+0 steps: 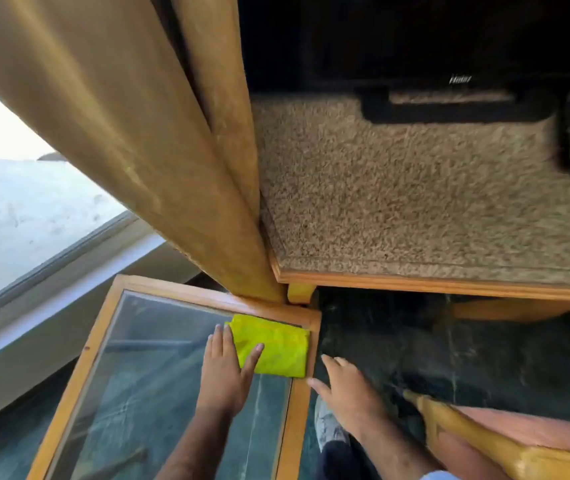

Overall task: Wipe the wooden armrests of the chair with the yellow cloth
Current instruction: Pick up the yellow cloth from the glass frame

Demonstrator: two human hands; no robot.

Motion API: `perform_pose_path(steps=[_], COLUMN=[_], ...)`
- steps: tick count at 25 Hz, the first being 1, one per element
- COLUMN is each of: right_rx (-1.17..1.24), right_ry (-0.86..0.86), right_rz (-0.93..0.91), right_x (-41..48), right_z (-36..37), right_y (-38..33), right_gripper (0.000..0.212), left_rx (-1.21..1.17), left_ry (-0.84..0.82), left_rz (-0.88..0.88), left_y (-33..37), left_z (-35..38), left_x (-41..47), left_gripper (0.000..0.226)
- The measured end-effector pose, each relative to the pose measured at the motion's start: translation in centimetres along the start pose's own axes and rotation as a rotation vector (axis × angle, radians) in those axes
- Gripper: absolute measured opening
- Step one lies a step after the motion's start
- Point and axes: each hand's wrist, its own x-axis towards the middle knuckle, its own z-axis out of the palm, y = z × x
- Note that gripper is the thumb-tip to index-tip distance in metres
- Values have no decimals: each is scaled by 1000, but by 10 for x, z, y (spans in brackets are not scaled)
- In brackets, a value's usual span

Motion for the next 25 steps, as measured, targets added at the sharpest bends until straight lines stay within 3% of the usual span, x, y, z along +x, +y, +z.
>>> perform_pose_path(steps=[4, 9, 12, 14, 19, 21, 25], right_rx=[266, 472, 696, 789, 769, 744, 674], right_ry=[37, 170, 124, 77, 171, 247, 450], right_rz=[137, 280, 388, 385, 276, 208, 174], right_x=[50, 87, 101, 100, 51, 15, -92], right_z=[46, 80, 83, 79, 16, -30, -137], right_y=[1, -4, -6, -4, 0, 16, 102], right_gripper=[52, 41, 32, 26, 24, 19, 37], left_rx=[-178, -219, -333, -421, -902, -975, -966], left_ry=[52, 123, 146, 109, 36, 1, -214], left_rz=[-232, -358, -447, -411, -387, -371, -227], left_y=[-34, -52, -54, -51, -17, 19, 130], left_z=[39, 70, 68, 65, 52, 53, 73], left_x=[45, 72, 83, 78, 16, -18, -91], left_gripper=[67, 55, 33, 15, 21, 27, 29])
